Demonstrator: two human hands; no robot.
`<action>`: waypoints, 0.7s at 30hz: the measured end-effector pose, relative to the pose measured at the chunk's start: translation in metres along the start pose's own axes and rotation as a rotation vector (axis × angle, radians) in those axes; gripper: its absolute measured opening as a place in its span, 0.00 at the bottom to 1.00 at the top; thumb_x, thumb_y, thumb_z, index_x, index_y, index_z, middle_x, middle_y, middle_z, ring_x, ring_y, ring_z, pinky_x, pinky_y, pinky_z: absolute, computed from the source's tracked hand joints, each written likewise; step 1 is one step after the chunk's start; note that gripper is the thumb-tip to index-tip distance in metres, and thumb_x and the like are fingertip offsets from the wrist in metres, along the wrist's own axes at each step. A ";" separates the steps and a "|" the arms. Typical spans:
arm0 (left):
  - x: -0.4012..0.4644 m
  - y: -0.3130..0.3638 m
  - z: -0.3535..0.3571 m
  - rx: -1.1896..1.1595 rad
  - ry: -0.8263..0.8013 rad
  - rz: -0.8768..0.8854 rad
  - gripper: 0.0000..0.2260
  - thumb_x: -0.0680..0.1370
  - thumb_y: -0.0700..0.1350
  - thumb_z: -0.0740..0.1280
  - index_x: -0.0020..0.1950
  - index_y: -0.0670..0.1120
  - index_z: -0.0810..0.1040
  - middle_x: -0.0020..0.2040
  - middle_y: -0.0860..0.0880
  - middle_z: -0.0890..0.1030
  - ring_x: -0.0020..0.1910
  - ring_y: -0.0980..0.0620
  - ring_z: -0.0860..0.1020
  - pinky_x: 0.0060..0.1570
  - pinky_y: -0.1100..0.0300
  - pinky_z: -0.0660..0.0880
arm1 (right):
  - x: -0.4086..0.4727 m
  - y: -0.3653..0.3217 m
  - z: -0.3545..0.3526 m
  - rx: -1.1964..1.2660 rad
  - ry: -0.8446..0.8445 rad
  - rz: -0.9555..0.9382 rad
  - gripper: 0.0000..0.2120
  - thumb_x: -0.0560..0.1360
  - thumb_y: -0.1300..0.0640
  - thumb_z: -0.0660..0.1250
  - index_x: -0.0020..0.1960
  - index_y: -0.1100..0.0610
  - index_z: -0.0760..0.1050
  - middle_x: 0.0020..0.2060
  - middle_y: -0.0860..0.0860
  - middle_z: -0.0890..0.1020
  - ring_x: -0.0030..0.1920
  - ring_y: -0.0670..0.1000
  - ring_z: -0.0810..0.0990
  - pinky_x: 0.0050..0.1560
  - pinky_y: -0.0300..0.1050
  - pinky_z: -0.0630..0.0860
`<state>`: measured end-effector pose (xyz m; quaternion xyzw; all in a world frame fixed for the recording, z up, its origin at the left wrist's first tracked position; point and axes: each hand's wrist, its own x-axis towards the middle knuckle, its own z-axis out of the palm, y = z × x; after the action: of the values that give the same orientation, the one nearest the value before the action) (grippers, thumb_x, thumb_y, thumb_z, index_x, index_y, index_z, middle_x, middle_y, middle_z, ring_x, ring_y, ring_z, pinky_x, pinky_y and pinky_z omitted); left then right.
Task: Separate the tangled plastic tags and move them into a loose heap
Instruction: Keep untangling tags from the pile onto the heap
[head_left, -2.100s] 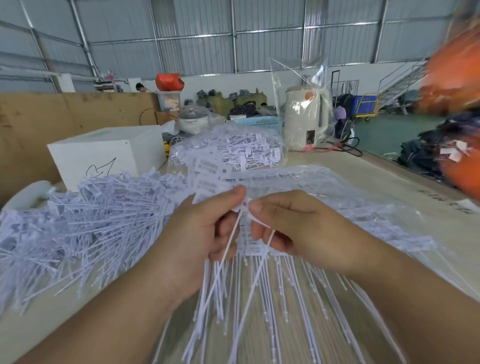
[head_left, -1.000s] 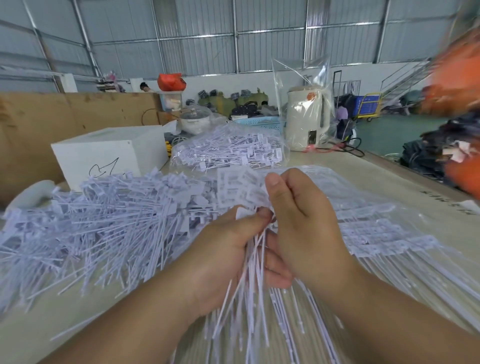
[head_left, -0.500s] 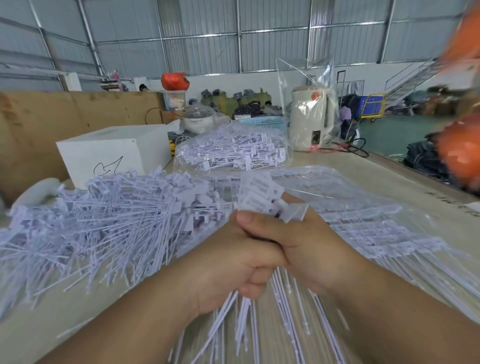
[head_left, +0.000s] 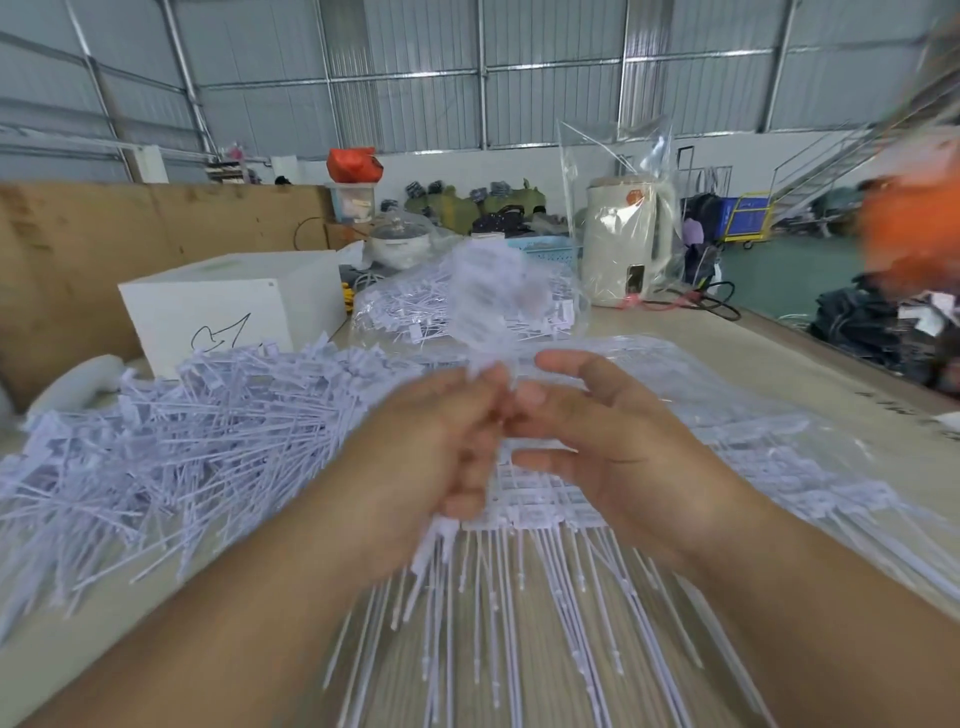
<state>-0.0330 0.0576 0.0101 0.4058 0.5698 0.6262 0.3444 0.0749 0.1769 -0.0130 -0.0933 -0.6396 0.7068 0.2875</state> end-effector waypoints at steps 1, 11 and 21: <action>0.004 0.004 -0.010 -0.030 0.075 0.024 0.09 0.72 0.54 0.67 0.35 0.50 0.77 0.23 0.54 0.65 0.19 0.57 0.60 0.18 0.67 0.59 | -0.001 0.001 -0.001 -0.205 0.006 0.017 0.27 0.63 0.46 0.76 0.59 0.49 0.72 0.46 0.49 0.85 0.49 0.46 0.83 0.51 0.41 0.77; 0.033 -0.020 -0.101 1.061 0.624 0.086 0.07 0.77 0.47 0.66 0.45 0.44 0.74 0.37 0.45 0.76 0.34 0.44 0.77 0.30 0.57 0.68 | -0.003 0.014 -0.005 -1.337 -0.337 0.046 0.16 0.78 0.42 0.63 0.60 0.51 0.73 0.54 0.46 0.74 0.54 0.48 0.74 0.58 0.49 0.73; 0.033 -0.038 -0.084 1.536 0.514 0.254 0.29 0.76 0.50 0.68 0.75 0.45 0.63 0.71 0.42 0.66 0.66 0.37 0.65 0.63 0.42 0.66 | -0.004 0.014 -0.007 -1.425 -0.346 0.040 0.12 0.80 0.52 0.61 0.63 0.50 0.73 0.49 0.44 0.70 0.50 0.47 0.71 0.48 0.41 0.66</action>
<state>-0.1246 0.0552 -0.0259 0.4338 0.8505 0.1692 -0.2445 0.0778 0.1805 -0.0289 -0.1563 -0.9784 0.1294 0.0389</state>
